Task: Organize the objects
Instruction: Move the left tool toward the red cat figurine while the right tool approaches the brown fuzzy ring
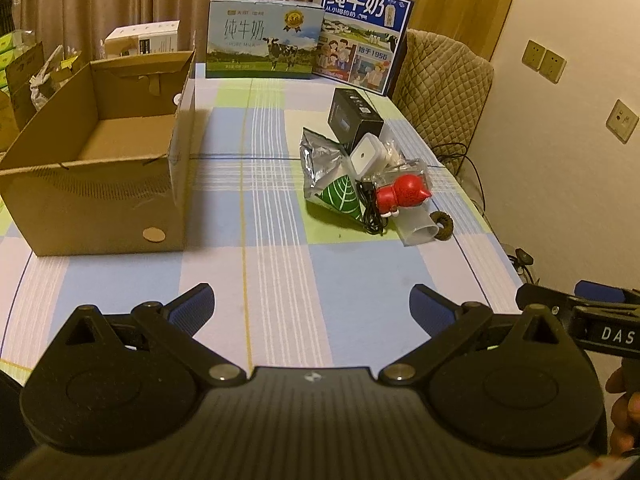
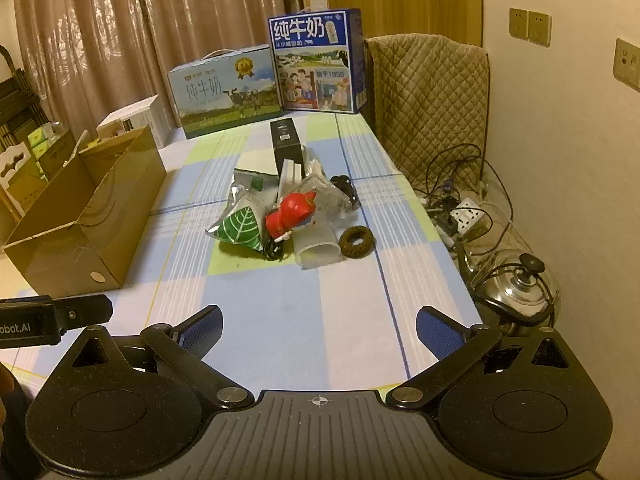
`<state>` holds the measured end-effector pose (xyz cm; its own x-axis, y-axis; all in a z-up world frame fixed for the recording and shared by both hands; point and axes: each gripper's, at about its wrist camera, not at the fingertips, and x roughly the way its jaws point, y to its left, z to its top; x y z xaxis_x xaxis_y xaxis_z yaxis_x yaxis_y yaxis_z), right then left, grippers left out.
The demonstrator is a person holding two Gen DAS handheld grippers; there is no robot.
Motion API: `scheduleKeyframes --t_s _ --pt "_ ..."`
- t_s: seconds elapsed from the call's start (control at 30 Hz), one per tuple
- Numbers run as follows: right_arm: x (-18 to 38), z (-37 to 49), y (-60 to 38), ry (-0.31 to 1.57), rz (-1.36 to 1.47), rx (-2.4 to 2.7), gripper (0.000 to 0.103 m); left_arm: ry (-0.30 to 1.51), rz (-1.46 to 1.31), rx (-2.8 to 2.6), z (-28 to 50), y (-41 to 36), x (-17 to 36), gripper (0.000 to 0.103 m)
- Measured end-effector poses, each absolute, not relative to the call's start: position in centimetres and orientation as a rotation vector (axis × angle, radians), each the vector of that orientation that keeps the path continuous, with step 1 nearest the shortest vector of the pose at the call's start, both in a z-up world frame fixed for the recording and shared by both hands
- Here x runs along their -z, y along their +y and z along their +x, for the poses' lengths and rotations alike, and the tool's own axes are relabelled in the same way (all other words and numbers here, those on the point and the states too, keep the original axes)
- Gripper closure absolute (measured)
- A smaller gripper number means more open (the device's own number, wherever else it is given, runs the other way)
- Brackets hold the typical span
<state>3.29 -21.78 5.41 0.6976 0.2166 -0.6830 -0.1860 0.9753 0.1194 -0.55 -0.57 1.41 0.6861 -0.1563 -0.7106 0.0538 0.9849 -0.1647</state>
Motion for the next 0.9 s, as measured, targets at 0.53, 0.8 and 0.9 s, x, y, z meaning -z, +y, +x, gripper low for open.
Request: scheduleKeyframes --t_s 0.53,0.8,0.9 --pt "-8.0 2.5 -21.9 0.697 0.043 -0.234 0.002 0.770 -0.145 0.131 -0.7 -0.2 -3.0 0.001" --pt "-9.0 5.1 -23.0 0.660 0.016 -0.231 0.003 0.770 -0.142 0.126 0.7 0.3 -2.7 0.001" --pt "-9.0 6.5 -23.3 0.654 0.007 -0.233 0.003 0.771 -0.139 0.128 1.9 0.4 -2.5 0.001"
